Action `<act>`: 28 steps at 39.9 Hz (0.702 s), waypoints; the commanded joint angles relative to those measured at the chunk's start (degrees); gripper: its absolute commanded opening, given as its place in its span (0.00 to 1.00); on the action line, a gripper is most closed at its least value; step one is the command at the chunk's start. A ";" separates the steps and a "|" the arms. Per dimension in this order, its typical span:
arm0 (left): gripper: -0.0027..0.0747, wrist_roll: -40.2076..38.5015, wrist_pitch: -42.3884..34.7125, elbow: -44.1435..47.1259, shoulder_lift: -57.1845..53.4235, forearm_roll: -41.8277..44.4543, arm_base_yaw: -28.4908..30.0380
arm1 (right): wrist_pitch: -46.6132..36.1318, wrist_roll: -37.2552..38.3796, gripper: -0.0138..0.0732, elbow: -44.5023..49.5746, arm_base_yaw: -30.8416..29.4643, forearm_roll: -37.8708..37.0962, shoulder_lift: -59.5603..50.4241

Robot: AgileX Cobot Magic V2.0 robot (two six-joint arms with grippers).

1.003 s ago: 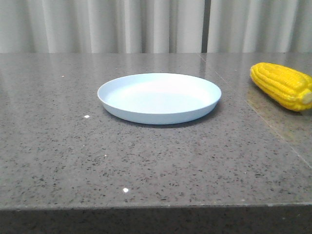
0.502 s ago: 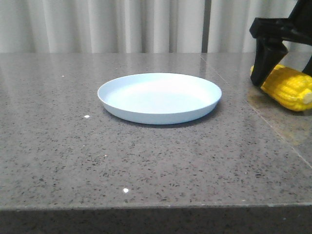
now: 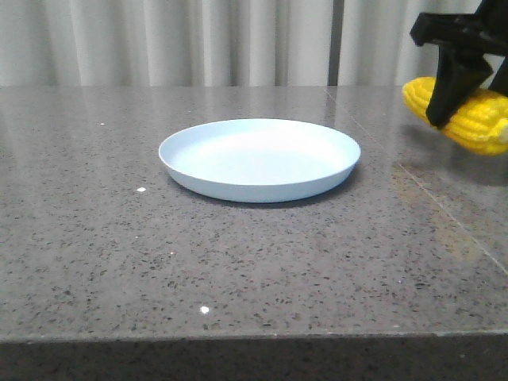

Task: Place corn on plate with both arms
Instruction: 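Grasp the yellow corn cob with the right gripper, then lift the corn and carry it over the plate with the right gripper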

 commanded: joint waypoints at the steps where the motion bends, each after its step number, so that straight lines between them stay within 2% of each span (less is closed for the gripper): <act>1: 0.01 -0.24 -4.37 -1.43 -1.05 -0.05 0.05 | -0.95 -0.17 0.41 -2.49 0.44 0.68 -5.22; 9: 0.01 -0.24 -4.37 -1.43 -1.05 -0.05 0.05 | 3.04 2.46 0.41 -7.64 5.73 0.63 -5.78; 19: 0.01 -0.24 -4.37 -1.43 -1.05 -0.05 0.05 | 3.04 7.70 0.41 -14.40 18.67 -0.31 -0.16; 23: 0.01 -0.24 -4.37 -1.43 -1.05 -0.05 0.05 | 3.21 12.04 0.41 -17.15 23.68 -2.90 3.69; 28: 0.01 -0.24 -4.37 -1.43 -1.05 -0.05 0.05 | 3.03 24.16 0.41 -18.69 26.43 -10.73 7.29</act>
